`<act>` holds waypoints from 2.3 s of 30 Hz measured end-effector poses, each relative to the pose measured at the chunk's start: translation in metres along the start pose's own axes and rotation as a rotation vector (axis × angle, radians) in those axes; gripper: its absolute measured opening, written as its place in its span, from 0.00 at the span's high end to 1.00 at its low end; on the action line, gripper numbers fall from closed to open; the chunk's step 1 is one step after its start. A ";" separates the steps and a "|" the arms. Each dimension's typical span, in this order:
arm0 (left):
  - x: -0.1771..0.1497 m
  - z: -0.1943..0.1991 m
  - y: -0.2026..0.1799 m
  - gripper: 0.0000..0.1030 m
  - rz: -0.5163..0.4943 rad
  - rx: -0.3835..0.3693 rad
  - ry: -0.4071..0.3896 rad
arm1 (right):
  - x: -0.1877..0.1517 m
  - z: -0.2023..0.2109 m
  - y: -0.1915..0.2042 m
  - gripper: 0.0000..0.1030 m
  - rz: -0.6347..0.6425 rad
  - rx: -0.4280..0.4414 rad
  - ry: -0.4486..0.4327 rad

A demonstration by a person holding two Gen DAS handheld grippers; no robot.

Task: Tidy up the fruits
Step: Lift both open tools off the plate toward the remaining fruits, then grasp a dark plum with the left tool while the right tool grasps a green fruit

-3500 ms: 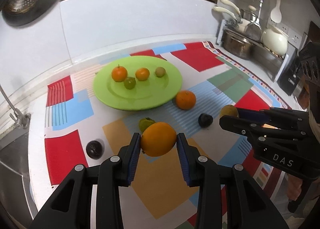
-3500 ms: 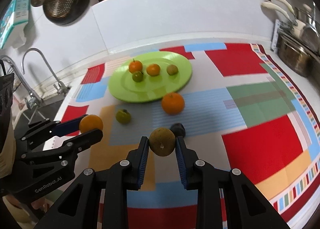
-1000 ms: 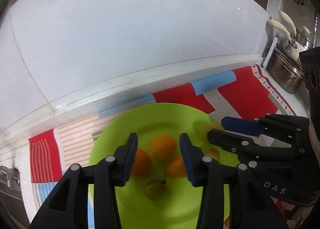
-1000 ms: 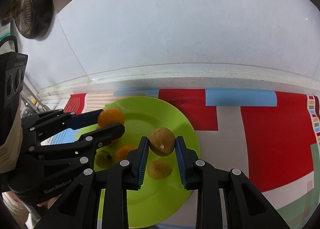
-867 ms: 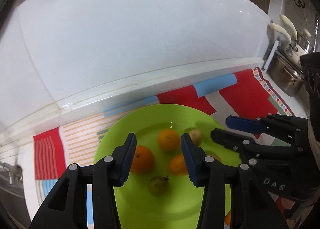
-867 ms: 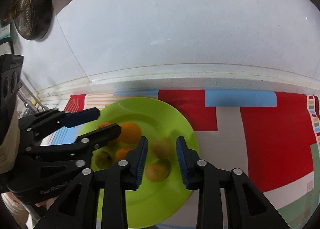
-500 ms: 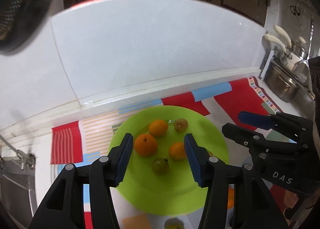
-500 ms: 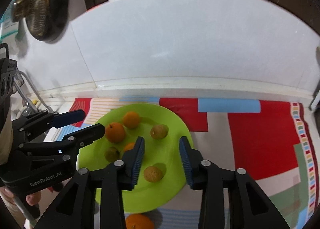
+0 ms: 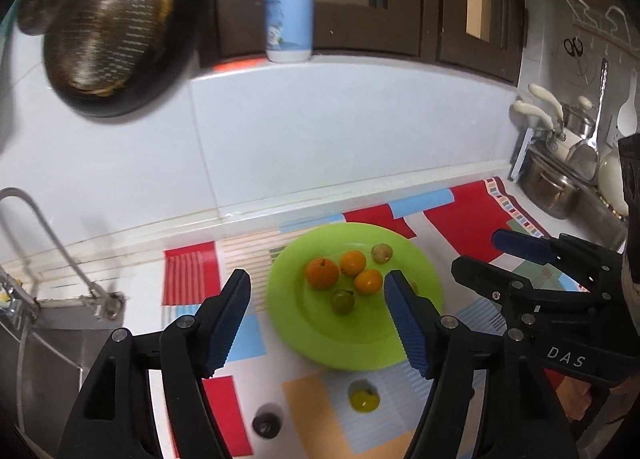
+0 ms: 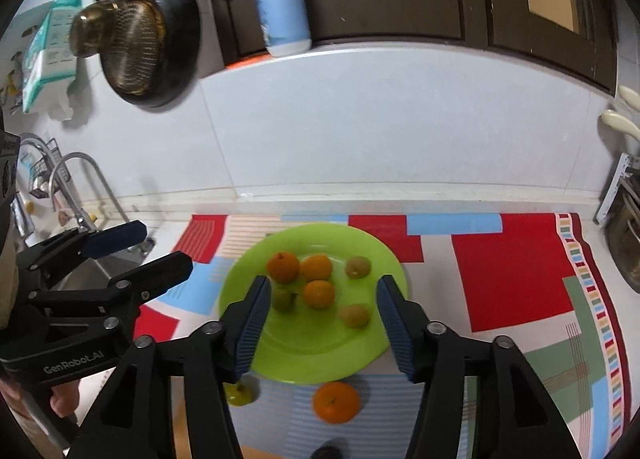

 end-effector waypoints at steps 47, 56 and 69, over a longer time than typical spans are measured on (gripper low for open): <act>-0.140 0.008 0.028 0.25 -0.055 0.051 0.066 | -0.121 -0.007 0.072 0.40 0.126 -0.021 0.066; -0.155 -0.027 0.026 0.34 -0.024 -0.011 0.145 | -0.136 -0.040 0.067 0.40 0.110 0.009 0.154; -0.168 -0.054 0.023 0.59 0.021 -0.086 0.219 | -0.140 -0.071 0.064 0.52 0.105 0.033 0.212</act>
Point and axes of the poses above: each gripper's, at about its wrist camera, not at the fingertips, and z roughly against the way its jaws point, y to its left, x to its top, the point moved 9 cm from there along -z, roughly the way its jaws point, and after that the axes turned 8 degrees about -z, right-handed, at the moved point
